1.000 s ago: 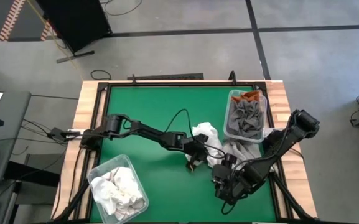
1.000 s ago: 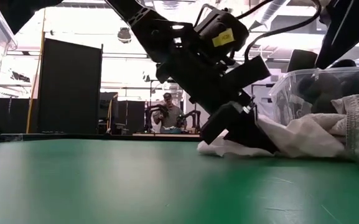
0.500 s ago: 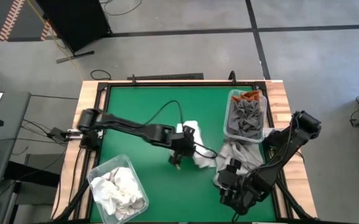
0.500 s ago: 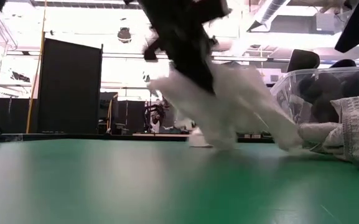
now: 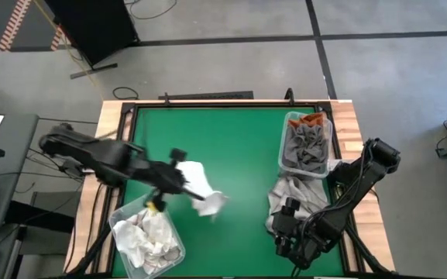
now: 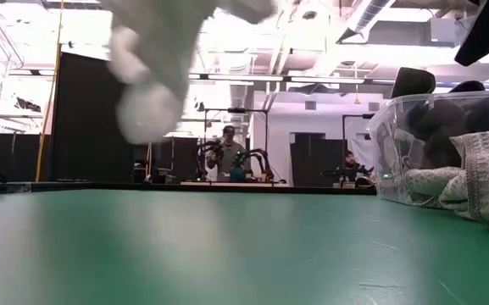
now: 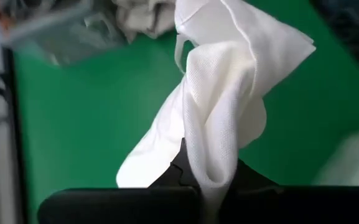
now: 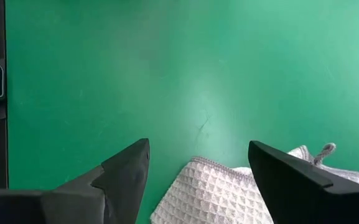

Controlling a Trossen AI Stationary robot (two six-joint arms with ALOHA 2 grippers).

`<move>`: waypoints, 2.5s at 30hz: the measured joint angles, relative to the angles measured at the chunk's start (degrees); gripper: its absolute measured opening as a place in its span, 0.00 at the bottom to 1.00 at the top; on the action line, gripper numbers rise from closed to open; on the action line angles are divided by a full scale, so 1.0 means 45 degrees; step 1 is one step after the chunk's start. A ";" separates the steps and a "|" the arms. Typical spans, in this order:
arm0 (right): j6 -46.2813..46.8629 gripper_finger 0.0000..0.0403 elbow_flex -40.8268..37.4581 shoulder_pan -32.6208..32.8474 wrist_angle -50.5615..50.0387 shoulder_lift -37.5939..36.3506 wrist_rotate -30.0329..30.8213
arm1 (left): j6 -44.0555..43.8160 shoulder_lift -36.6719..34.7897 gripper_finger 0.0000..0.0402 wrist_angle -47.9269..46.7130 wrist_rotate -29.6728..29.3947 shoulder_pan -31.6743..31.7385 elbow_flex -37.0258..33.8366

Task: Sort towels by color in basket
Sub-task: Put the white microfiber towel into the bottom transparent bin

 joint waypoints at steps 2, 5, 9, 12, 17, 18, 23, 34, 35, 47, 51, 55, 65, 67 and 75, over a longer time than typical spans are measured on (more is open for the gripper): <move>-0.0234 0.75 0.0000 0.0001 0.0032 0.0000 0.0001 | -0.1210 -0.0735 0.00 -0.0992 0.0211 -0.0480 0.0000; -0.0358 0.75 0.0000 0.0001 0.0044 0.0000 0.0010 | -0.3307 -0.1710 0.00 -0.2121 0.0588 -0.1261 0.0000; -0.0399 0.75 0.0000 0.0001 0.0045 0.0000 0.0228 | -0.6365 -0.2671 0.00 -0.3214 0.1415 -0.2460 0.0005; -0.0420 0.75 0.0000 -0.0004 0.0045 0.0000 0.0450 | -0.8560 -0.3059 0.00 -0.3644 0.2290 -0.3506 0.0005; -0.0562 0.75 0.0000 -0.0078 0.0087 0.0000 0.0838 | -1.1489 -0.3161 0.01 -0.3630 0.2612 -0.5420 0.0005; -0.0581 0.75 0.0000 -0.0088 0.0087 0.0000 0.0860 | -1.1915 -0.3085 0.01 -0.3534 0.2607 -0.5738 0.0007; -0.0682 0.75 0.0000 -0.0352 0.0088 0.0000 0.0884 | -1.2954 -0.2268 0.01 -0.2854 0.2594 -0.6876 0.0015; -0.1394 0.75 0.0000 -0.0762 0.0574 0.0005 0.0880 | -1.1021 0.1282 0.01 -0.2514 0.3898 -0.6866 0.0010; -0.1510 0.75 0.0000 -0.0757 0.0679 0.0005 0.0880 | -1.0847 0.1566 0.01 -0.2534 0.4045 -0.6753 0.0010; -0.2210 0.75 0.0000 -0.0693 0.1230 0.0005 0.0875 | -0.9848 0.2419 0.01 -0.1635 0.4344 -0.5175 -0.2723; -0.2587 0.75 0.0000 -0.0597 0.1546 0.0005 0.0873 | -0.9871 0.2414 0.02 0.0106 0.4790 -0.4935 -0.4298; -0.2615 0.75 0.0000 -0.0527 0.1604 0.0005 0.0873 | -1.0298 0.2381 0.02 0.1675 0.5214 -0.4882 -0.5632; -0.2690 0.75 0.0000 -0.0497 0.1618 0.0005 0.0872 | -1.0771 0.2412 0.20 0.2419 0.4279 -0.4902 -0.6342; -0.2694 0.75 0.0000 -0.0500 0.1618 0.0005 0.0872 | -1.0743 0.2421 0.30 0.2354 0.4349 -0.4895 -0.6145; -0.2810 0.75 0.0000 -0.0500 0.1613 0.0005 0.0870 | -1.0679 0.2443 0.61 -0.0250 0.5227 -0.4819 -0.3670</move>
